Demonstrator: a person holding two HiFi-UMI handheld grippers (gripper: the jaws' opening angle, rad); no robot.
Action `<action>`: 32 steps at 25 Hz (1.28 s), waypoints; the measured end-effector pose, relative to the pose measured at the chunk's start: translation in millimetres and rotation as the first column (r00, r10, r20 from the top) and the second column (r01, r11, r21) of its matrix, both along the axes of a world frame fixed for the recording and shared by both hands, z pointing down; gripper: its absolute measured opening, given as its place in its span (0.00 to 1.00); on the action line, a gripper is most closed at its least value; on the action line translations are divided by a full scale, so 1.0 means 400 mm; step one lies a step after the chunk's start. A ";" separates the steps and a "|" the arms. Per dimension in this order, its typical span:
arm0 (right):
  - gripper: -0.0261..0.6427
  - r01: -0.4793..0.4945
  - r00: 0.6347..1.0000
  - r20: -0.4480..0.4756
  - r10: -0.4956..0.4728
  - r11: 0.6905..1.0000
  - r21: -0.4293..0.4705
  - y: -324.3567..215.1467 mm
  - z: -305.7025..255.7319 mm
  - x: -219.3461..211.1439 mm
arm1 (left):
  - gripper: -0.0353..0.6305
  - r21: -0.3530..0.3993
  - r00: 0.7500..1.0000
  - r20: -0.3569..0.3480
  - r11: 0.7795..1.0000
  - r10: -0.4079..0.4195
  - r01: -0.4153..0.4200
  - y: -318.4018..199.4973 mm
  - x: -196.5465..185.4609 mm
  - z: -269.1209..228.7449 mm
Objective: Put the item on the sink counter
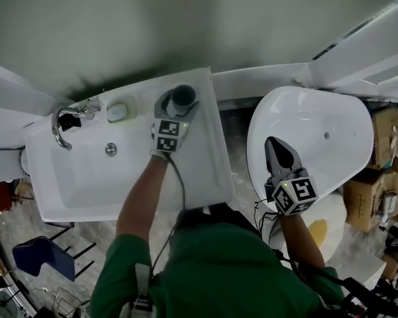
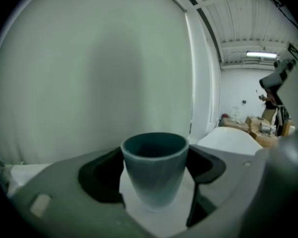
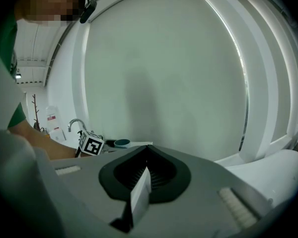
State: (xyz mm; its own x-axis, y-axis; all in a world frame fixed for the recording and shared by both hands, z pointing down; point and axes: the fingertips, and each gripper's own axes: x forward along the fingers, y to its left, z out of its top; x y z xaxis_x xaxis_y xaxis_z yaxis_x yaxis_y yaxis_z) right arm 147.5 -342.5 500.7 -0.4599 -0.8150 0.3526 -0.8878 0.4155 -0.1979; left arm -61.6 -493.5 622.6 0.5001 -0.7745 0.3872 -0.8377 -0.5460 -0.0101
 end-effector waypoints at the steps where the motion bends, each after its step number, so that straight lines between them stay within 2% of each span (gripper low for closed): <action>1: 0.04 0.004 1.000 0.000 -0.004 1.000 0.001 -0.002 0.003 -0.003 | 0.63 -0.004 1.000 0.004 1.000 0.002 -0.002 0.001 0.000 0.009; 10: 0.04 0.022 1.000 0.008 -0.022 1.000 -0.002 -0.008 0.000 -0.032 | 0.65 -0.017 1.000 0.007 1.000 0.021 -0.021 0.019 0.006 0.013; 23: 0.04 0.036 0.999 0.026 -0.036 0.999 0.015 0.012 -0.026 -0.058 | 0.71 -0.092 1.000 0.021 0.996 0.005 -0.003 0.094 -0.030 0.041; 28: 0.04 0.035 0.999 0.039 -0.037 0.998 0.048 0.018 -0.053 -0.071 | 0.71 -0.077 0.999 0.031 0.997 -0.018 0.021 0.162 -0.084 -0.007; 32: 0.04 0.022 0.999 0.045 -0.026 0.996 0.085 0.014 -0.090 -0.072 | 0.67 -0.017 0.999 0.006 0.999 -0.047 0.047 0.227 -0.120 -0.104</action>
State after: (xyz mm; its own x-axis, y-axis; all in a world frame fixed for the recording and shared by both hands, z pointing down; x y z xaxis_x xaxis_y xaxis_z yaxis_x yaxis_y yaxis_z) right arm 118.6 -336.8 464.8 -0.4937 -0.8296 0.2608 -0.8683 0.4535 -0.2012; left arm -109.8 -402.6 581.0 0.4608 -0.7904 0.4036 -0.8626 -0.5058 -0.0058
